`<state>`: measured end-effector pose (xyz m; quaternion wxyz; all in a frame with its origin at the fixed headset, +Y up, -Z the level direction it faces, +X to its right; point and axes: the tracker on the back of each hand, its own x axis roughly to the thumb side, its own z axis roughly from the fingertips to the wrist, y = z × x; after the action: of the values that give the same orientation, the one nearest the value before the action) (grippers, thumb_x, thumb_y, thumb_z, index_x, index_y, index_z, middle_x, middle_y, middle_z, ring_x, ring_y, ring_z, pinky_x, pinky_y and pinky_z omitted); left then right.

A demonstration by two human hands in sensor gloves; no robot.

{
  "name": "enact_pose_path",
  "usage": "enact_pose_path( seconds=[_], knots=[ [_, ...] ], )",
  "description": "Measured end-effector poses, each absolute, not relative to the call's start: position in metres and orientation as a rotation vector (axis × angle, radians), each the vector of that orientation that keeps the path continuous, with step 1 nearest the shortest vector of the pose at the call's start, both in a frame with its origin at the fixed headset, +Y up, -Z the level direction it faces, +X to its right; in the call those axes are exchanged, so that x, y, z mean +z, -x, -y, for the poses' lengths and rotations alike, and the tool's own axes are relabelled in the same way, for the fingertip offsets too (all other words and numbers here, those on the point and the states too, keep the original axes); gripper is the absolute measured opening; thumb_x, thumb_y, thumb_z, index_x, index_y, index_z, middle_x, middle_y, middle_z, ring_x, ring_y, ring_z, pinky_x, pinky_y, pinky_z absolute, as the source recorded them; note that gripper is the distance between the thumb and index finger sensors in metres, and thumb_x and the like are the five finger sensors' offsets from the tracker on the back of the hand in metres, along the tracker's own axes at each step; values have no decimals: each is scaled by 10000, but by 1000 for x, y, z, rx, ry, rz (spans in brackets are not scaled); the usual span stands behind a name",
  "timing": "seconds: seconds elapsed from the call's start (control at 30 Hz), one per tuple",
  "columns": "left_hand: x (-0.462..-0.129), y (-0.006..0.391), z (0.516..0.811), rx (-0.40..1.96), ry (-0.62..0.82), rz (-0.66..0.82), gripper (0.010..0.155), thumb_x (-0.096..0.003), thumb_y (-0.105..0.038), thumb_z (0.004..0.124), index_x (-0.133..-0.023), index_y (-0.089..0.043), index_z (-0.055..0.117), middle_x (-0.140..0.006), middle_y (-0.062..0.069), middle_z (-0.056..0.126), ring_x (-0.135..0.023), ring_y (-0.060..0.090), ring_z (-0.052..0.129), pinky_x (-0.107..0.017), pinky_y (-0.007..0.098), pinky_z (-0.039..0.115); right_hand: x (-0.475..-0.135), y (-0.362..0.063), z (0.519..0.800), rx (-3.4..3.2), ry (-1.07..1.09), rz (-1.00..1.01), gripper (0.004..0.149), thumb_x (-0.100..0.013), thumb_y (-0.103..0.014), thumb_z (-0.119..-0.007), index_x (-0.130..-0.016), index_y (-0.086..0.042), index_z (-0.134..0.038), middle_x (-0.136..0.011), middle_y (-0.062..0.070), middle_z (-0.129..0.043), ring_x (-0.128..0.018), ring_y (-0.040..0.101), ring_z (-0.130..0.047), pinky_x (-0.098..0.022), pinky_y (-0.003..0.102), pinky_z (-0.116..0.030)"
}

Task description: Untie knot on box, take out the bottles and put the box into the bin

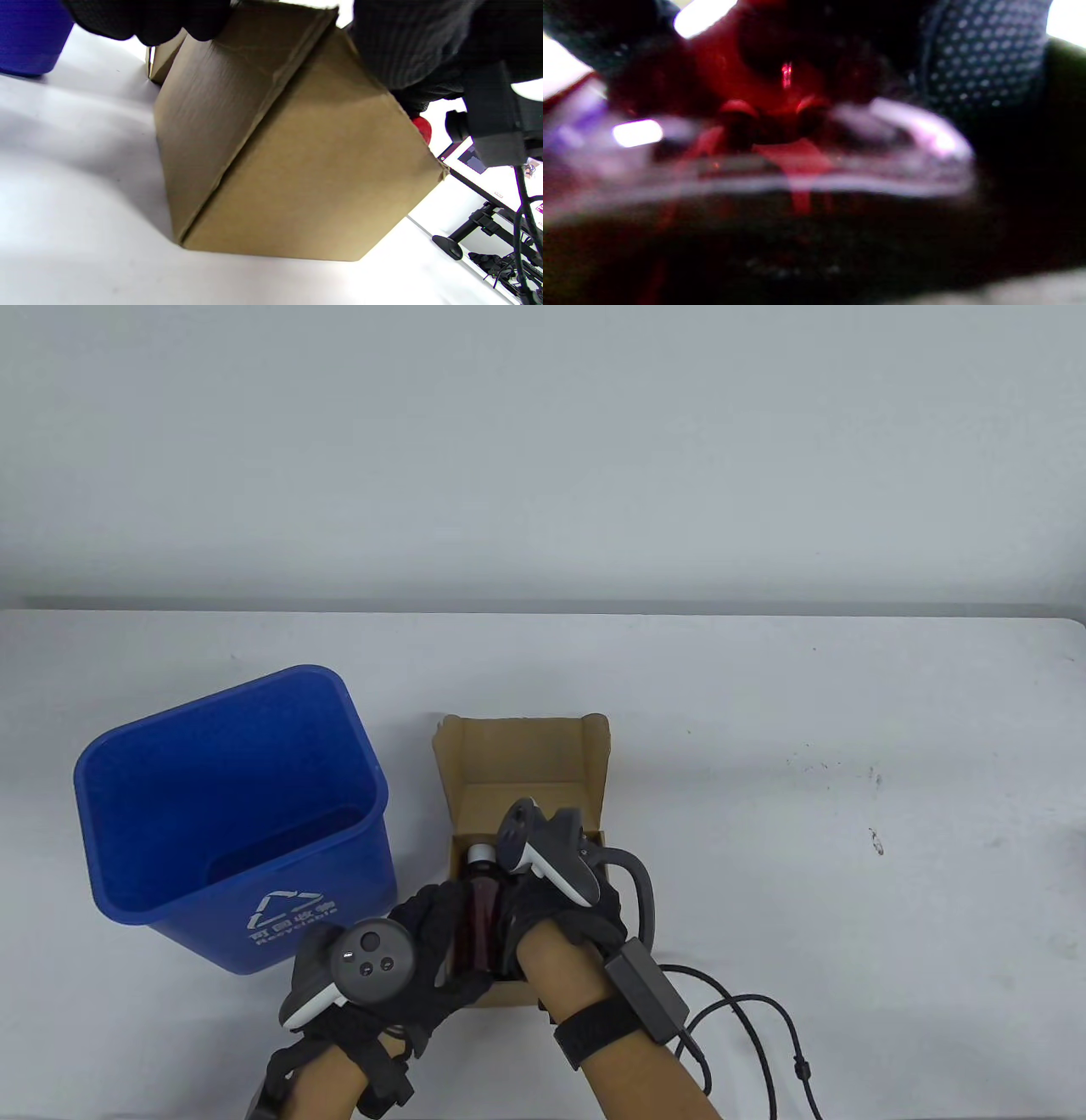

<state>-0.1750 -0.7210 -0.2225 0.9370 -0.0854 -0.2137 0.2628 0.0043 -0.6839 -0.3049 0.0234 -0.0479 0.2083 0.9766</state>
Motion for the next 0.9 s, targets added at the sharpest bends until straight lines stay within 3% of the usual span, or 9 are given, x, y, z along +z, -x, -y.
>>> enact_pose_path(
  seconds=[0.43,0.7,0.9],
  knots=[
    [-222,176,721,532,173,438,980,-450,-585,737,-1125,-99,220,-1120,263,355,-1003,604,487,-713,694,514,-300,-24,656,2899,79,-501,867,-448,-592,-770,-917,84,-496,-795,222,-744,-502,359,-1030,-297,402,-895],
    [-222,177,721,536,176,440,981,-449,-584,739,-1124,-99,219,-1119,264,356,-1003,604,486,-713,694,514,-301,-71,622,2718,95,-392,870,-438,-591,-803,-911,56,-464,-797,200,-711,-523,378,-1004,-319,413,-877],
    [-222,177,720,527,174,440,979,-450,-580,741,-1125,-94,224,-1119,261,359,-1000,607,489,-712,695,515,-308,-116,620,2677,145,-342,860,-439,-543,-835,-931,35,-432,-838,205,-667,-600,429,-957,-373,468,-849]
  ],
)
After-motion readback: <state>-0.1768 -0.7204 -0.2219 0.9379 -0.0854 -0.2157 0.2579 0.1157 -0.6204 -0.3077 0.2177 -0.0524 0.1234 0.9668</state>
